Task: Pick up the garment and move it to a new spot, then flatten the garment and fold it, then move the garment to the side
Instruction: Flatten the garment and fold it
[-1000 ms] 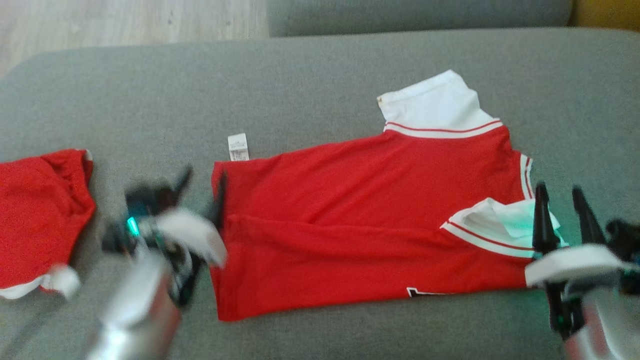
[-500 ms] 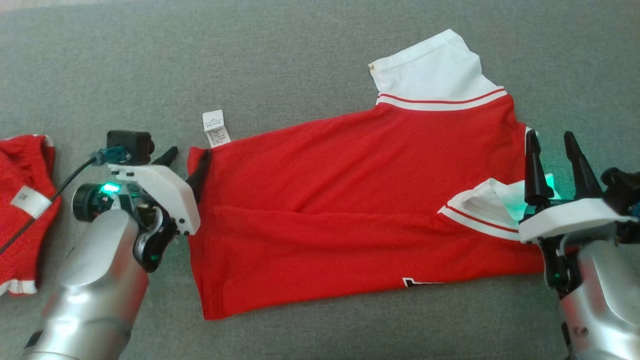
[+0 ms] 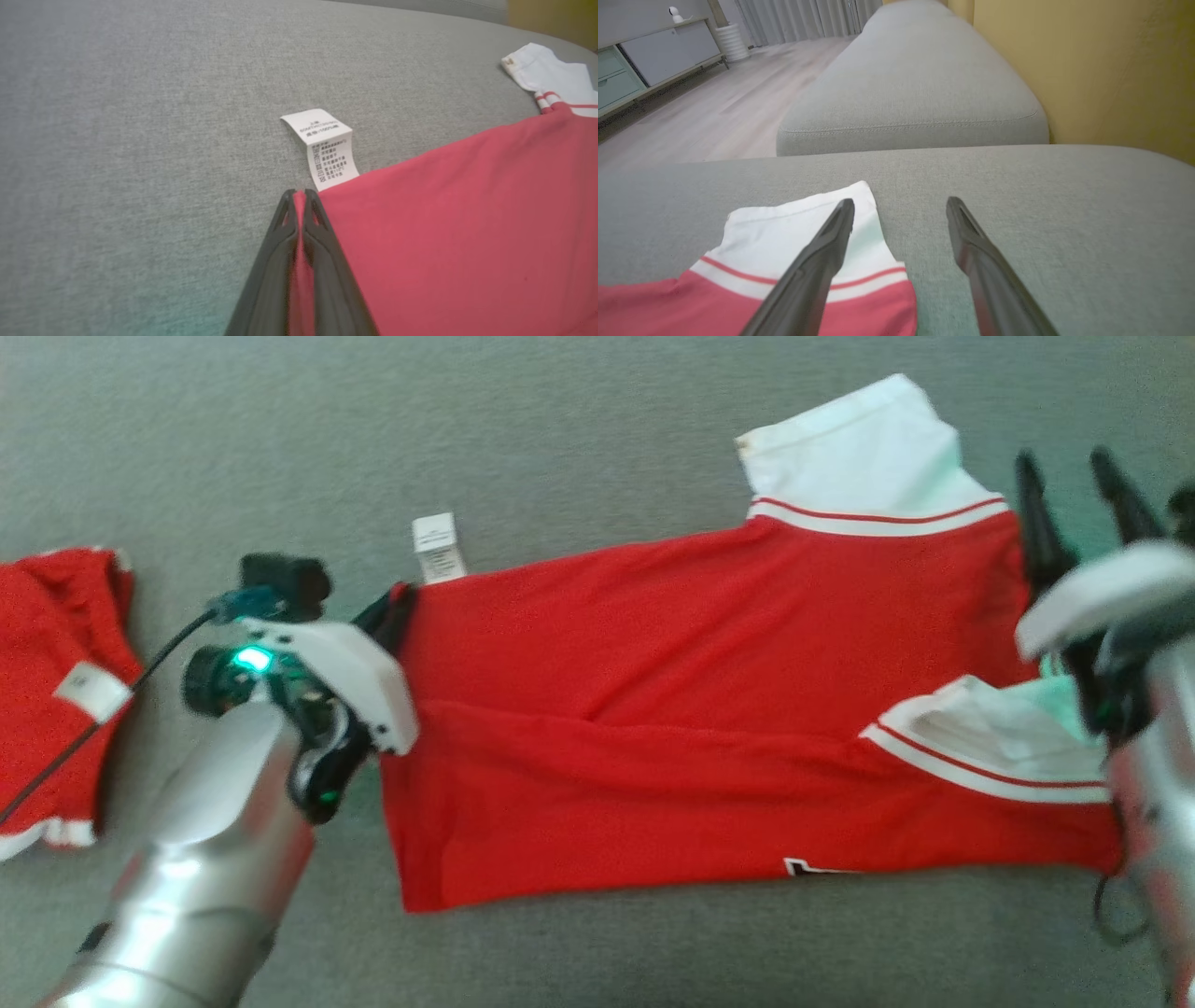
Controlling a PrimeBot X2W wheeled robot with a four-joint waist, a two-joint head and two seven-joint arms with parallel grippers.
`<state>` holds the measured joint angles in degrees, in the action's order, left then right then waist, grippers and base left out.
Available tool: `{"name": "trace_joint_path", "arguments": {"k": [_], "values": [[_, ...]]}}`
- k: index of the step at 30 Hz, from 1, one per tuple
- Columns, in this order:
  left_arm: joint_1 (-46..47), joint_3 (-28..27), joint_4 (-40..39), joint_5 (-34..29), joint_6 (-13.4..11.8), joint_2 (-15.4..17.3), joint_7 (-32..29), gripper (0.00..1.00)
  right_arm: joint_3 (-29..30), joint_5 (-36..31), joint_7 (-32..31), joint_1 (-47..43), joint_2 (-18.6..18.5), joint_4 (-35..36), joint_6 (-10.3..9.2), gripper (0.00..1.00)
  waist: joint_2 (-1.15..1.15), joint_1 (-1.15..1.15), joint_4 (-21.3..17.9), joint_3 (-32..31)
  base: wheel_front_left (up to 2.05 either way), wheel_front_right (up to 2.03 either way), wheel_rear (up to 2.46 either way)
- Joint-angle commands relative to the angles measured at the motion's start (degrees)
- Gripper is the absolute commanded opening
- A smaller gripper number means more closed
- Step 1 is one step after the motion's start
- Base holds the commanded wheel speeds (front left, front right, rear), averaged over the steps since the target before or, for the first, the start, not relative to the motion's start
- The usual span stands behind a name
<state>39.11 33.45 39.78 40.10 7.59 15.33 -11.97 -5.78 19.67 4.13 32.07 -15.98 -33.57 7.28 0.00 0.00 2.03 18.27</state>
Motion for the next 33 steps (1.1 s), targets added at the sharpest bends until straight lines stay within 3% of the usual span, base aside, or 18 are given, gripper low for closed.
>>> {"name": "trace_joint_path", "arguments": {"k": [1,10,16,21,22,24,27,30,33], "values": [[3.58,-0.27,-2.23,1.01,-0.10,0.45,0.52,0.00,-1.30,1.11,-4.65,5.15,-1.89,-1.40,0.21,1.00,0.00,0.00,2.66,1.33,0.00,0.00,0.00],[7.40,4.95,-3.72,4.03,-0.10,-3.88,2.05,0.00,-3.14,2.64,-17.06,17.36,-6.48,-11.58,0.21,1.00,0.00,0.00,9.92,4.12,0.00,0.00,0.00],[9.62,9.22,-3.13,5.46,-0.10,-6.70,3.86,0.00,-5.19,1.20,-20.68,21.33,-10.19,-17.39,0.21,1.00,0.00,0.00,13.86,5.63,0.00,0.00,0.00],[11.02,11.36,-2.08,6.85,-0.10,-7.36,5.60,0.00,-8.71,1.81,-22.55,22.33,-10.21,-19.22,0.21,1.00,0.00,0.00,14.60,6.62,0.00,0.00,0.00],[11.19,11.71,-1.78,7.12,-0.10,-7.33,5.90,0.00,-9.75,2.26,-23.21,22.17,-10.17,-19.38,0.21,0.88,0.00,0.00,14.54,6.72,0.00,0.00,0.00],[11.48,12.40,-1.12,7.60,-0.10,-7.07,6.51,0.00,-10.85,3.21,-23.55,22.04,-10.48,-19.68,0.21,0.00,0.00,0.00,14.25,6.76,0.00,0.00,0.00],[11.97,13.02,-0.21,8.21,-0.10,-6.63,7.99,0.00,-11.45,3.66,-21.19,22.27,-11.60,-19.83,0.21,0.00,0.00,0.00,13.75,6.40,0.00,0.00,0.00],[13.17,12.14,1.02,7.86,-0.11,-6.27,11.76,0.00,-9.86,1.90,-12.60,23.98,-12.80,-19.49,0.21,0.00,0.00,0.00,13.20,6.26,0.00,0.00,0.00],[14.45,10.84,3.19,6.74,-1.10,-5.96,17.19,0.00,-6.96,0.04,-1.97,25.92,-11.58,-20.70,0.21,0.00,0.00,0.00,12.01,5.70,0.00,0.00,0.00]]}}
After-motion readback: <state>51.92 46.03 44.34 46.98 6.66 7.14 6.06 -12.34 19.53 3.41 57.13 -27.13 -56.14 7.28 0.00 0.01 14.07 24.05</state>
